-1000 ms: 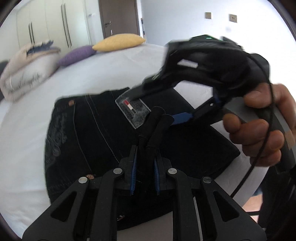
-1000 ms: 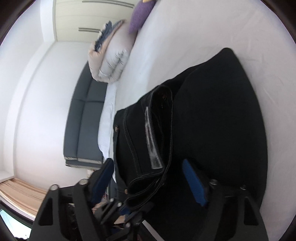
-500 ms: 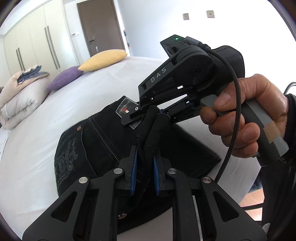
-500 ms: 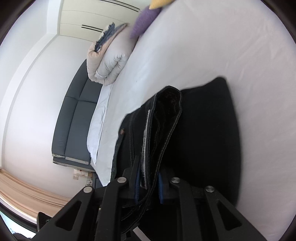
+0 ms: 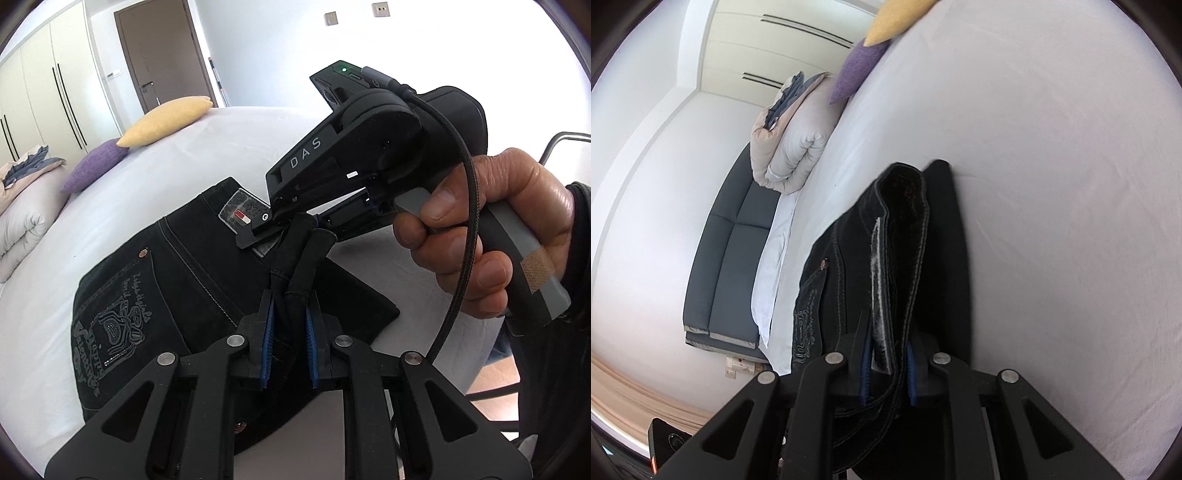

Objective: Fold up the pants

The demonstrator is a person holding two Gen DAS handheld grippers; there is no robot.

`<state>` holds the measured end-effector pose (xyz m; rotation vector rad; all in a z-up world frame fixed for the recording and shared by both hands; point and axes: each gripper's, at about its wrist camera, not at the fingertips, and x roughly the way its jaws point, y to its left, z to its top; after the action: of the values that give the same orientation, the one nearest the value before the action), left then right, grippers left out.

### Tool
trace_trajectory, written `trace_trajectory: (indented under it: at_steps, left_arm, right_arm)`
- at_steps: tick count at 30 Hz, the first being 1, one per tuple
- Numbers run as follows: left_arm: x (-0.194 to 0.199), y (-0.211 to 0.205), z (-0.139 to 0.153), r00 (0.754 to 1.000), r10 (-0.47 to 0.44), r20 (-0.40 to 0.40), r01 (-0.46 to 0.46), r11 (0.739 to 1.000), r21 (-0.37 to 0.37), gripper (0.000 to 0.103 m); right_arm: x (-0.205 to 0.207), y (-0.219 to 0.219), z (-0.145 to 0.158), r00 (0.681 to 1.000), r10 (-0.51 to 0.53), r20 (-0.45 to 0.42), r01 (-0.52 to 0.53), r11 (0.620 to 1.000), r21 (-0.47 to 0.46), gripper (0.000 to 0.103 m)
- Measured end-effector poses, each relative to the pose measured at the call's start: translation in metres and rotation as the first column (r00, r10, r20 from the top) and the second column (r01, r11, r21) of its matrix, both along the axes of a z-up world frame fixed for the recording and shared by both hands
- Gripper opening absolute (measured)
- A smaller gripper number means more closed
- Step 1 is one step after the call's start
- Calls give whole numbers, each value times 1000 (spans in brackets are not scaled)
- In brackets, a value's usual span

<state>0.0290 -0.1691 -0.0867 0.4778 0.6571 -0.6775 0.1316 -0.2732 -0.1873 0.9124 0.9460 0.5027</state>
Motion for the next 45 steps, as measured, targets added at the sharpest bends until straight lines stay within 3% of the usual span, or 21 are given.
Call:
trace_trajectory:
  at_steps: [14, 18, 20, 21, 23, 27, 29, 31, 32, 33, 35, 38, 43, 45]
  left_arm:
    - [31, 12, 11, 999, 5, -45, -6, 1000, -13, 17]
    - [35, 41, 33, 989, -13, -147, -10, 988, -152, 34]
    - [33, 61, 44, 988, -12, -156, -19, 980, -197, 74]
    - [32, 68, 47, 988, -8, -154, -25, 976, -216, 74]
    - [38, 92, 57, 985, 6, -174, -54, 961, -271, 74]
    - [92, 145, 70, 963, 132, -235, -206, 923, -325, 72]
    - [124, 164, 70, 946, 185, -266, -269, 905, -329, 38]
    - [172, 186, 62, 908, 270, -320, -366, 883, -294, 31]
    - [193, 194, 59, 895, 288, -341, -390, 875, -287, 27]
    - [209, 197, 54, 890, 311, -335, -405, 876, -263, 26]
    - [226, 195, 49, 891, 332, -310, -403, 892, -206, 24]
    - [240, 191, 32, 894, 338, -293, -392, 908, -148, 24]
    - [212, 195, 14, 904, 369, -218, -399, 910, -113, 24]
    - [186, 186, 9, 920, 373, -125, -382, 922, -65, 24]
  right_arm:
    - [-7, 0, -7, 999, -32, 9, 32, 999, 5, 16]
    - [-18, -6, 5, 996, -90, 5, 90, 994, -62, 27]
    - [-29, -10, 16, 992, -130, 3, 129, 985, -117, 30]
    - [-32, -10, 20, 990, -142, 1, 141, 981, -133, 30]
    - [-42, -6, 33, 990, -137, 26, 139, 983, -116, 29]
    - [-45, 26, 61, 993, -36, 108, 52, 988, -145, 11]
    - [-40, 45, 62, 995, 17, 101, 5, 978, -207, 10]
    - [-32, 55, 51, 998, 32, 49, -18, 965, -262, 8]
    - [-30, 56, 41, 1000, 20, 5, -18, 957, -291, 0]
    - [-31, 55, 30, 1000, 8, -22, -14, 951, -308, 0]
    - [-34, 47, 19, 1000, -11, -17, 6, 967, -254, 0]
    - [-34, 44, 15, 1000, -28, -11, 25, 971, -240, 0]
    - [-35, 46, 12, 999, -48, 1, 47, 970, -240, 0]
    - [-36, 46, 13, 999, -54, 4, 53, 967, -247, 0]
